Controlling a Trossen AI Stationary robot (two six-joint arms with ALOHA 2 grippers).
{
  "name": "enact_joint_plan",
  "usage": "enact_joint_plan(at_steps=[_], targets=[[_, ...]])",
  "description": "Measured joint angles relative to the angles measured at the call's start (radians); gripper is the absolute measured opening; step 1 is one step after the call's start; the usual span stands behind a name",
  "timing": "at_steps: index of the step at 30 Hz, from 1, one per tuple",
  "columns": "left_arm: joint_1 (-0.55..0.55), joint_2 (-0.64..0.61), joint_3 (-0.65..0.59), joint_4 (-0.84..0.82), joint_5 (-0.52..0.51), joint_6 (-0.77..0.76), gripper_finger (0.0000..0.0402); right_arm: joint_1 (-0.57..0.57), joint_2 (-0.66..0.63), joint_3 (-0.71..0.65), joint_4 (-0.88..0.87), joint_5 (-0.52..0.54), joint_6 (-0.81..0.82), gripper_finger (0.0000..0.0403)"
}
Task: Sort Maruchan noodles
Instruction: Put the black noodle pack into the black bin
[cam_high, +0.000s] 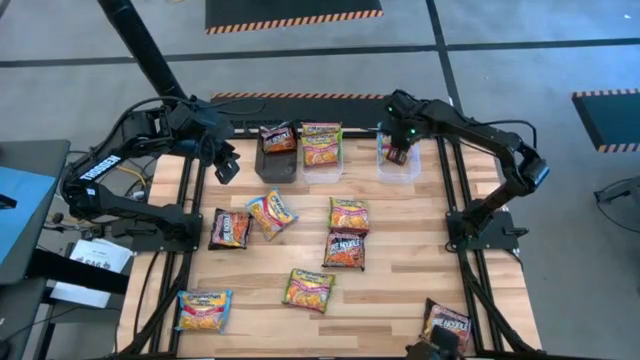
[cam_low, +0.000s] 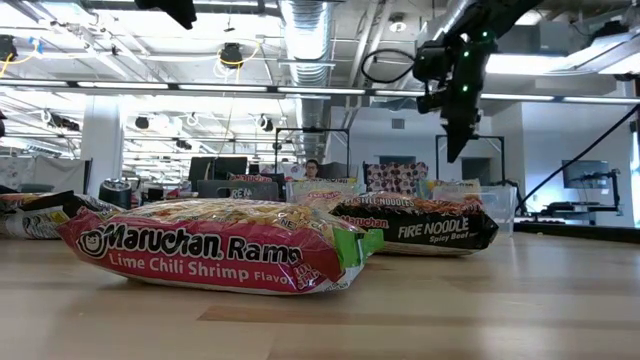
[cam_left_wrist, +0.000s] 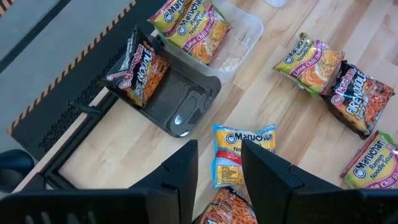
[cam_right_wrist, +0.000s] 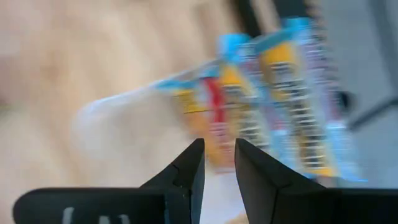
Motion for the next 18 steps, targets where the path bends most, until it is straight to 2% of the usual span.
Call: enact_joint_plan(at_steps=[2,5,14,18], targets=[[0.000,0.000,0.000,0.000,0.000,0.000,0.0109,-0.005,-0.001,0.000,-0.037,-0.074,0.020,0.0113],[0.000,0.000,0.000,0.000,0.000,0.000,0.0109,-0.020,0.014,0.000,-0.063,-0.116,0.026,0.0113],[0.000,0.000,0.000,-0.010,0.004,-0.023,0.0110,-0.012,0.034,0.000,-0.078,-0.121,0.077,0.0115],[0.000,0.000,0.000,-0.013,0.011,-0.049,0.0119,0.017,0.034,0.000,-0.079,-0.122,0.077,0.0133]])
